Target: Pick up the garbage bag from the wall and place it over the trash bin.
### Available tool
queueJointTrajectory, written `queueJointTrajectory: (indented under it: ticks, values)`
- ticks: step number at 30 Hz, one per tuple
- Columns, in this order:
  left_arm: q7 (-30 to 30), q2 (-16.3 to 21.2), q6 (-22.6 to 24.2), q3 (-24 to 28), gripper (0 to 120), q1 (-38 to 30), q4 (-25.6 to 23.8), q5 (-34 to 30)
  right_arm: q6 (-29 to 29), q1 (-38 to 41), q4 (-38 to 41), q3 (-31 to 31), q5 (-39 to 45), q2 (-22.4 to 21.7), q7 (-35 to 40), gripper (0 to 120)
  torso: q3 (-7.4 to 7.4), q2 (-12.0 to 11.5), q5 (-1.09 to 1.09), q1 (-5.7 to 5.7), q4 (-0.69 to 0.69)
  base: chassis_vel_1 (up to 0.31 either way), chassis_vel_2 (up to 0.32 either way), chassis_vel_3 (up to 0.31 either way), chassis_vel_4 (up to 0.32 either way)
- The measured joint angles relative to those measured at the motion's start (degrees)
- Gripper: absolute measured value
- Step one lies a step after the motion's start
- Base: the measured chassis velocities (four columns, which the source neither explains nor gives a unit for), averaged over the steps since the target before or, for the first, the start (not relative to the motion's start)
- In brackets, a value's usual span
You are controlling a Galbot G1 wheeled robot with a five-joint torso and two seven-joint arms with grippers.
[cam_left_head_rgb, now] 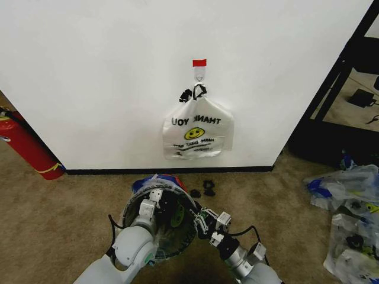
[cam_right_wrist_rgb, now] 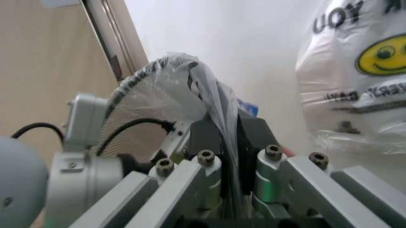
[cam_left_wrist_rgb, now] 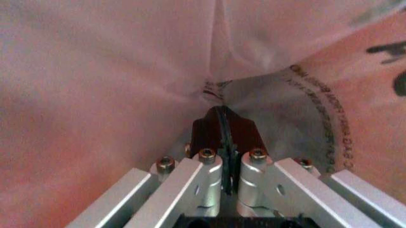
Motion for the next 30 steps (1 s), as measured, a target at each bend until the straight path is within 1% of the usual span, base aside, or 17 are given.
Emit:
queueJointTrajectory:
  ticks: [3,4,5,6,7,8,12,19,22,23,25,27,30]
  values:
    - [1.48,0.33,0.0,-0.35,0,1.12,-0.68,0.19,0.26,-0.07,-0.06,0.66,0.31,0.26,0.16,1,0.0,0.0,0.02,0.0,0.01,0.0,0.0,0.0,0.0]
    - [2.1,0.33,-0.04,-0.28,0,1.53,-0.82,0.18,0.7,0.24,-0.14,0.96,0.44,0.4,0.25,1,0.0,0.01,-0.02,0.0,-0.03,0.0,0.0,0.0,0.0]
    - [2.67,0.15,-0.14,-0.07,0,1.94,-1.51,0.19,1.08,0.3,-0.68,0.81,0.37,0.77,0.4,1,0.0,0.0,-0.03,0.0,0.0,0.0,0.0,0.0,0.0]
    - [2.84,0.06,-0.14,0.04,0,2.06,-1.66,0.19,1.18,0.37,-0.88,0.73,0.29,0.94,0.41,1,0.0,0.0,-0.02,0.0,-0.04,0.0,0.0,0.0,0.0]
    - [3.25,-0.13,-0.23,0.35,0,2.36,-2.24,0.23,1.44,0.62,-1.53,0.42,-0.07,1.4,0.44,1,0.0,0.0,0.02,0.0,0.02,0.0,0.0,0.0,0.0]
    - [3.65,-0.27,-0.34,0.75,0,2.64,-2.87,0.31,1.76,0.99,-2.41,0.12,-0.53,2.04,0.56,1,0.0,-0.01,-0.01,0.0,-0.01,0.0,0.0,0.0,0.0]
    - [4.27,-0.19,-0.71,1.07,0,3.0,-3.77,0.43,2.09,1.59,-3.73,-0.54,-1.27,3.01,0.61,1,0.0,-0.01,0.0,0.0,0.0,0.0,0.0,0.0,0.0]
    - [5.87,0.37,-2.86,1.01,0,3.38,-4.97,1.32,2.81,3.28,-6.63,-1.26,-3.19,4.09,0.63,1,0.0,-0.01,0.0,0.0,0.0,0.0,0.0,0.0,0.0]
    - [6.82,0.45,-4.15,0.59,0,3.3,-4.84,4.09,3.18,3.74,-7.43,-1.27,-3.74,4.15,0.64,1,0.0,-0.01,-0.01,0.0,0.0,0.0,0.0,0.0,0.0]
    - [6.82,0.45,-4.15,0.59,0,3.3,-4.84,4.09,3.18,3.74,-7.43,-1.27,-3.74,4.15,0.64,1,0.0,-0.01,-0.01,0.0,0.0,0.0,0.0,0.0,0.0]
    - [7.56,1.16,-4.57,-0.42,0,3.19,-3.75,7.53,3.21,3.79,-7.41,-1.22,-3.75,3.91,0.59,1,0.0,-0.01,0.0,0.0,-0.01,0.0,0.0,0.0,0.0]
    - [7.87,2.06,-4.59,-1.13,0,3.53,-3.02,9.56,3.25,3.81,-7.36,-0.88,-3.82,3.64,0.19,1,0.0,-0.01,-0.01,0.0,0.0,0.0,0.0,0.0,0.0]
    - [8.1,2.71,-4.59,-1.61,0,4.27,-2.96,10.35,3.57,3.85,-7.35,-0.26,-3.87,3.33,-0.46,1,0.0,-0.01,-0.01,0.0,0.0,0.0,0.0,0.0,0.0]
